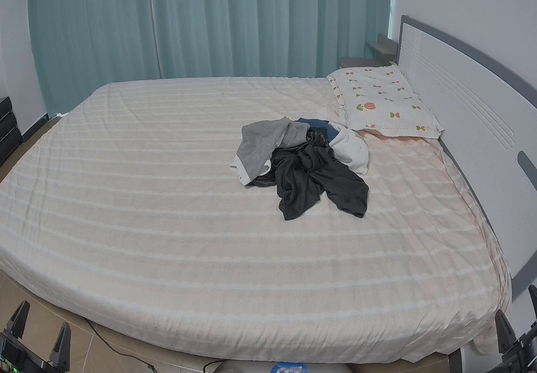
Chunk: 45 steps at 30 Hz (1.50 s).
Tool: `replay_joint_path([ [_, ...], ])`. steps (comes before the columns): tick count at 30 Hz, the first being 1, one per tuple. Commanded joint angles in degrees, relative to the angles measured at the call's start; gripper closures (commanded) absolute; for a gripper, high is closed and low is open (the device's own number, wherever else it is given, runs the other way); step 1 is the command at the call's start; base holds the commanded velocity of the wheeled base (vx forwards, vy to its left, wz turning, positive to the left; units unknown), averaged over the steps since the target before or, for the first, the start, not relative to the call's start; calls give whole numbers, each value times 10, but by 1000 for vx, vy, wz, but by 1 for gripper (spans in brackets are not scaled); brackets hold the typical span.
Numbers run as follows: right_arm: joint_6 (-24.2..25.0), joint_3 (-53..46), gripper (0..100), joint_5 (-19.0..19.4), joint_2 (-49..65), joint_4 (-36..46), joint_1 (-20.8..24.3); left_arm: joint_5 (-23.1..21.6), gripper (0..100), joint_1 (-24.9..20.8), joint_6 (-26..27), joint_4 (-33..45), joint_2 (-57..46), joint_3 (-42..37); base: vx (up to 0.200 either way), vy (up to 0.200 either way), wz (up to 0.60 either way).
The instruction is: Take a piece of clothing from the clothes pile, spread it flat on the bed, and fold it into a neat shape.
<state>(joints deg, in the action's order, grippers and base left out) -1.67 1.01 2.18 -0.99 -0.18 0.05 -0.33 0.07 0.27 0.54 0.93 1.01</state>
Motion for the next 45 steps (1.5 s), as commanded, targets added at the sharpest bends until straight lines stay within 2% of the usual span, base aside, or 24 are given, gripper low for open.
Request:
replay_joint_path([
  [1, 43, 114, 0, 4, -74, 3, 5, 0, 0, 0, 0, 0, 0, -8, 0, 0, 0],
  [3, 78, 170, 0, 13, -148, 12, 7, 0, 0, 0, 0, 0, 0, -8, 0, 0, 0],
  [5, 63, 172, 0, 30, -196, 11, 11, 0, 0, 0, 0, 0, 0, -8, 0, 0, 0],
  [6, 43, 162, 0, 44, -256, 6, 15, 0, 0, 0, 0, 0, 0, -8, 0, 0, 0],
  [7, 41, 161, 0, 44, -262, 5, 15, 0, 0, 0, 0, 0, 0, -8, 0, 0, 0],
  [8, 38, 149, 0, 46, -339, -12, 16, 0, 0, 0, 0, 0, 0, -8, 0, 0, 0],
  [9, 38, 149, 0, 47, -350, -18, 17, 0, 0, 0, 0, 0, 0, -8, 0, 0, 0],
  [14, 47, 144, 0, 46, -551, -187, 39, 0, 0, 0, 0, 0, 0, -8, 0, 0, 0],
  [17, 53, 154, 0, 42, -654, -241, 65, 0, 0, 0, 0, 0, 0, -8, 0, 0, 0],
  [23, 51, 192, 0, 32, -843, -363, 73, 0, 0, 0, 0, 0, 0, -8, 0, 0, 0],
  [26, 54, 232, 0, 9, -943, -445, 73, 0, 0, 0, 0, 0, 0, -8, 0, 0, 0],
  [27, 54, 237, 0, 6, -953, -452, 73, 0, 0, 0, 0, 0, 0, -8, 0, 0, 0],
  [28, 54, 269, 0, -17, -1012, -482, 73, 0, 0, 0, 0, 0, 0, -8, 0, 0, 0],
  [29, 54, 269, 0, -17, -1012, -482, 73, 0, 0, 0, 0, 0, 0, -8, 0, 0, 0],
  [30, 62, 305, 0, -47, -1077, -508, 81, 0, 0, 0, 0, 0, 0, -8, 0, 0, 0],
  [32, 69, 326, 0, -60, -1105, -519, 87, 0, 0, 0, 0, 0, 0, -8, 0, 0, 0],
  [33, 90, 382, 0, -89, -1169, -542, 95, 0, 0, 0, 0, 0, 0, -8, 0, 0, 0],
  [36, 100, 475, 0, -127, -1250, -547, 99, 0, 0, 0, 1, 0, 0, -8, 0, 0, 0],
  [37, 100, 475, 0, -127, -1250, -547, 99, 0, 0, 0, 1, 0, 0, -8, 0, 0, 0],
  [38, 101, 531, 0, -141, -1294, -543, 99, 0, 0, 0, 0, 0, 0, -8, 0, 0, 0],
  [45, 115, 688, 0, -146, -1403, -504, 100, 0, 0, 0, 0, 0, 0, -8, 0, 0, 0],
])
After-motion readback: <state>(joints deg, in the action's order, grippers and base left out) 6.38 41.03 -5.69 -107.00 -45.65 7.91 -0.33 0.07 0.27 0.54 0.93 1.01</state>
